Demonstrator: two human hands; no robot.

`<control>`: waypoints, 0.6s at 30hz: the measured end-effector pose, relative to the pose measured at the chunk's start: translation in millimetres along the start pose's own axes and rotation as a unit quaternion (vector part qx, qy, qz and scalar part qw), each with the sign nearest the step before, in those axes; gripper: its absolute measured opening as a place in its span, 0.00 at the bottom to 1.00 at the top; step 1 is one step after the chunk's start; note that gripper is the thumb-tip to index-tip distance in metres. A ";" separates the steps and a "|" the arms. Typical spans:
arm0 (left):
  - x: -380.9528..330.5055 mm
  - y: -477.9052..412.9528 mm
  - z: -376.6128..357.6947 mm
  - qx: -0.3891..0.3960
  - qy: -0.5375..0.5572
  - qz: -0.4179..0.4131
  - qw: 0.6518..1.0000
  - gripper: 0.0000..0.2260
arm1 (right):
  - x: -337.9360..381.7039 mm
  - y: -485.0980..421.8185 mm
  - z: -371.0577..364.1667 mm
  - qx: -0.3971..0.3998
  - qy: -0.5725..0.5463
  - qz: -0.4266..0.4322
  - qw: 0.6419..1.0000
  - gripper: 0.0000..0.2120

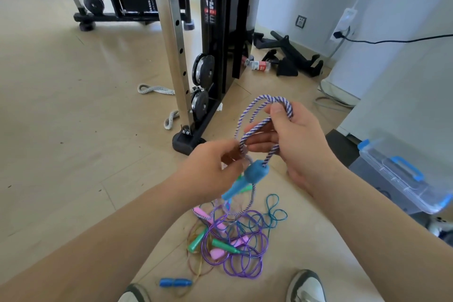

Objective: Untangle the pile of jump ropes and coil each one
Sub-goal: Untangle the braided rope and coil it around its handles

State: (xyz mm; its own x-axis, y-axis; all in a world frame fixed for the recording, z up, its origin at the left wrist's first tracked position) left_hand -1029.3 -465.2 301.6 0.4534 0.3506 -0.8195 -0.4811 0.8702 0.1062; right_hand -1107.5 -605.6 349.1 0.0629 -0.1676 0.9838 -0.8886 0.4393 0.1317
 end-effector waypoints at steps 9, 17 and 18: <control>-20.8 0.9 22.2 -0.185 0.291 0.012 0.939 0.05 | -27.1 -0.7 10.0 0.135 0.165 -0.088 0.973 0.14; -21.9 -0.2 50.1 -0.200 0.567 0.048 0.798 0.09 | -37.7 7.6 2.8 0.205 0.384 -0.103 0.894 0.11; -17.4 0.8 49.0 -0.172 0.536 0.072 0.823 0.09 | -35.3 5.7 3.4 0.163 0.366 -0.086 0.912 0.11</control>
State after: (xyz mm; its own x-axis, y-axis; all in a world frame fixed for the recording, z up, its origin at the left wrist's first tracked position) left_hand -1000.8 -453.6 343.5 -0.4613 -0.2259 -0.8580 -0.7390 0.6330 0.2306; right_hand -1116.3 -600.2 314.7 0.3945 0.4779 0.7848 -0.9175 0.1572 0.3654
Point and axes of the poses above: each hand's wrist, its own y-axis away from the middle knuckle, its own z-axis out of the back of the hand, x = y × z, the point moved 1 cm from there along -y, towards the middle knuckle, and after that the axes turned 13 degrees about x, right-handed, at the moved point
